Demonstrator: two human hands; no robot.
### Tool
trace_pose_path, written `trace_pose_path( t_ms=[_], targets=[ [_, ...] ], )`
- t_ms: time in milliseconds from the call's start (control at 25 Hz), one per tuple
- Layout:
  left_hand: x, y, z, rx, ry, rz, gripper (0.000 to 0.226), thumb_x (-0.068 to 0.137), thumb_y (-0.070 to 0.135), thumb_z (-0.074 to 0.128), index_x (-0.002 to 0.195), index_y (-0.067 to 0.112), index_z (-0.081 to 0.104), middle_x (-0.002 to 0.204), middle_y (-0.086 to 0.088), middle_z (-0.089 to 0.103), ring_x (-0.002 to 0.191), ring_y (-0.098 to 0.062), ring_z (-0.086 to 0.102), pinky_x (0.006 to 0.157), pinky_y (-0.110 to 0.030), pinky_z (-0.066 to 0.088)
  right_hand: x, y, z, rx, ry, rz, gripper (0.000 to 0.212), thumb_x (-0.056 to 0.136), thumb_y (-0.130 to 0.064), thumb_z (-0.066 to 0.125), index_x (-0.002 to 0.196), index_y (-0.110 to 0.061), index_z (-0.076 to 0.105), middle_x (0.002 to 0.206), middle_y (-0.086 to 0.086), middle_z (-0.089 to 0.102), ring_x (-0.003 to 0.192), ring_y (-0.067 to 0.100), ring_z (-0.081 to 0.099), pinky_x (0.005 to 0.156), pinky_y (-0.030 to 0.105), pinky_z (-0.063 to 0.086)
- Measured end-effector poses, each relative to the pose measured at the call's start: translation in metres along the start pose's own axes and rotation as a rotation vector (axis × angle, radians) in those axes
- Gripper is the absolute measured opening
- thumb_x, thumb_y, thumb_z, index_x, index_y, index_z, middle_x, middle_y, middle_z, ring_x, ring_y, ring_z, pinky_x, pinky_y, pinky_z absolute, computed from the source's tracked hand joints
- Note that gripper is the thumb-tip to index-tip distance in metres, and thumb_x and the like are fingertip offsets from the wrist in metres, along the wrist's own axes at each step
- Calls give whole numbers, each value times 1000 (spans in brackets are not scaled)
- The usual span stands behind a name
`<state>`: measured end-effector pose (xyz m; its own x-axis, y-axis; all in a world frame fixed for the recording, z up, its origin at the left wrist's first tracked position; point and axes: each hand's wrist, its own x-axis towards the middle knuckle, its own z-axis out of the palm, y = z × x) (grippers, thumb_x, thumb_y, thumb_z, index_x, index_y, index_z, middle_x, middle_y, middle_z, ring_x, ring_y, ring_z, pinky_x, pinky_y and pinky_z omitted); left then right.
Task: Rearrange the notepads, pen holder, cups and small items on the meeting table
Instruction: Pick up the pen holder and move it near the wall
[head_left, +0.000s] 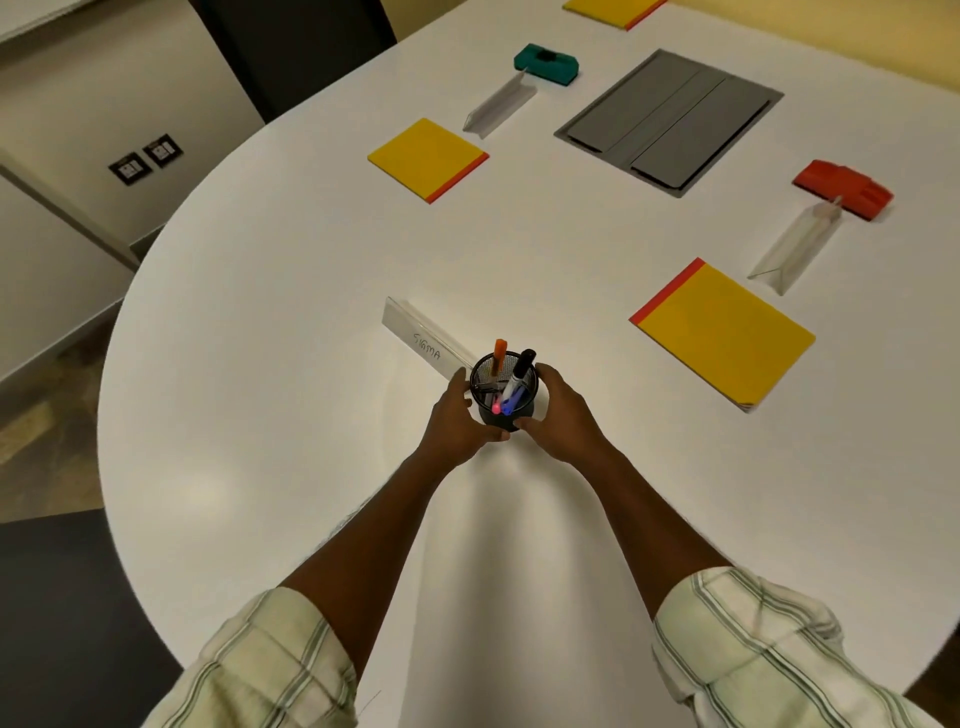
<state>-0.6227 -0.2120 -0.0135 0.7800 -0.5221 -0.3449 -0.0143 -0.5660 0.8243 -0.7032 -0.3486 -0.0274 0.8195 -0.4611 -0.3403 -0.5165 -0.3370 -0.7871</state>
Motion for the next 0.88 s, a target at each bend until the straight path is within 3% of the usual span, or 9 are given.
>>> trace_pose_path(
  t_ms=[120, 240, 440, 600, 760, 880],
  targets=[
    [0, -1, 3, -34, 12, 30, 81, 61, 4, 85, 131, 17, 45, 110, 13, 57, 99, -9, 59, 72, -4, 46, -1, -3, 2, 62, 70, -35, 68, 76, -12, 76, 135, -16, 44, 132, 5, 56, 119, 22, 54, 87, 17, 37],
    [-6, 0, 9, -21, 87, 66, 68, 64, 8, 84, 123, 19, 53, 102, 21, 58, 92, 2, 59, 73, 3, 41, -7, -4, 3, 88, 108, -37, 66, 75, -10, 77, 133, -14, 46, 130, 6, 58, 117, 23, 56, 87, 17, 37],
    [-28, 7, 12, 14, 127, 107, 60, 70, 9, 81, 123, 17, 55, 112, 2, 66, 101, -16, 63, 91, -24, 50, -28, -2, 1, 93, 123, -82, 65, 73, -13, 80, 131, -14, 50, 126, 5, 61, 114, 20, 58, 86, 15, 40],
    [-52, 13, 8, 18, 192, 135, 56, 72, 11, 79, 124, 16, 57, 114, -4, 68, 101, -19, 64, 92, -30, 52, -52, -7, 4, 114, 124, -119, 70, 70, -16, 83, 132, -13, 51, 126, 5, 62, 113, 21, 59, 88, 16, 40],
    [-88, 15, -1, 19, 239, 176, 57, 69, 13, 81, 122, 19, 59, 107, 5, 68, 92, -8, 63, 84, -13, 49, -84, -20, 7, 97, 175, -173, 69, 69, -15, 84, 131, -15, 52, 124, 3, 64, 111, 20, 61, 86, 13, 39],
    [-123, 16, -12, 40, 280, 208, 57, 66, 15, 83, 118, 21, 60, 97, 16, 64, 83, 7, 60, 73, 0, 44, -116, -33, 6, 67, 197, -251, 62, 70, -16, 83, 126, -17, 56, 118, -1, 67, 103, 14, 62, 74, -2, 37]
  ],
)
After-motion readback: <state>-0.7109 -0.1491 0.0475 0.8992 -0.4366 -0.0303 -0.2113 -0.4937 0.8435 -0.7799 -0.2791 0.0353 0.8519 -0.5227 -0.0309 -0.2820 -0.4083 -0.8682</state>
